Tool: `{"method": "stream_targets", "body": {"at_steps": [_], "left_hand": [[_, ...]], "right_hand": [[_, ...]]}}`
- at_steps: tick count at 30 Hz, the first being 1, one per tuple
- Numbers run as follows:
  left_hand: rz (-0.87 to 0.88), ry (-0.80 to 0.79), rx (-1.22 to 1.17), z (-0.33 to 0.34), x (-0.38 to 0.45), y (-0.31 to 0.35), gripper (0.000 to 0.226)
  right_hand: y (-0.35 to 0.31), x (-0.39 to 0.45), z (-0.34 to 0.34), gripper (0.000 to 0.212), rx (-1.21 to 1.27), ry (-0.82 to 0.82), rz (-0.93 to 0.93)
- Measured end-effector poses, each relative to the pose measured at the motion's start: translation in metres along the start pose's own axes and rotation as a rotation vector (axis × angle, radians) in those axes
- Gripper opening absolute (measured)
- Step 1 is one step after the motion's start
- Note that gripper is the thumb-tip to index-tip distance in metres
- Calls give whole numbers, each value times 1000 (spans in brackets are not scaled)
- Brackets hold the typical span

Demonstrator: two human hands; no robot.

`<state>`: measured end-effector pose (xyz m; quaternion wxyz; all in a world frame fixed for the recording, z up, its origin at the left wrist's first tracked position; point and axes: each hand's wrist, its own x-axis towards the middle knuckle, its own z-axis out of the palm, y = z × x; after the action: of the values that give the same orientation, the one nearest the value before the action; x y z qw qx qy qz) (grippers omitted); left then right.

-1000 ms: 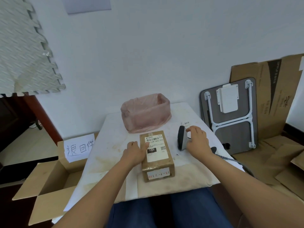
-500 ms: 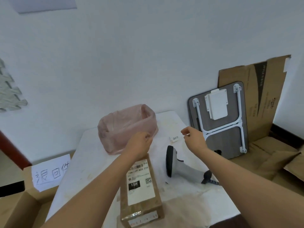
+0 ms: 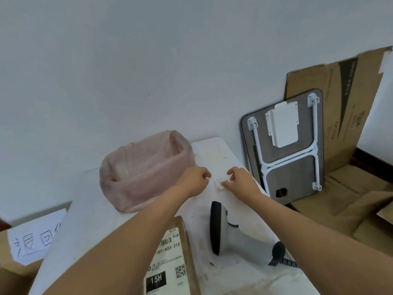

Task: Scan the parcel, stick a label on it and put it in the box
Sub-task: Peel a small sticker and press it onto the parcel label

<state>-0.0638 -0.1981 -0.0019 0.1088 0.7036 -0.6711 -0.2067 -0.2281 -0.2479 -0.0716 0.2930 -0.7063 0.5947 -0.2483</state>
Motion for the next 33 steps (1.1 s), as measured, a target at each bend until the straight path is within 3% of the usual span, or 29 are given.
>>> {"method": "stream_targets", "body": {"at_steps": [11,17,21,30,33], "left_hand": [[-33,15,-46,5,11,-2,33],[8,58,-112,-3,-3,2,32],[23,85,-234,-15,-24,7,31],[-17,130,-562,-32,-96,-18,37],[-16,185,-616,-33,-127,-26,22]], "right_hand": [[5,-1,-6,16,145,14,35],[-4,-15,-23,10,373,88,109],[-19,-34,-29,3,542,135,127],[-81,-99,-12,5,651,92,13],[-100,-121,-8,8,649,62,-39]]}}
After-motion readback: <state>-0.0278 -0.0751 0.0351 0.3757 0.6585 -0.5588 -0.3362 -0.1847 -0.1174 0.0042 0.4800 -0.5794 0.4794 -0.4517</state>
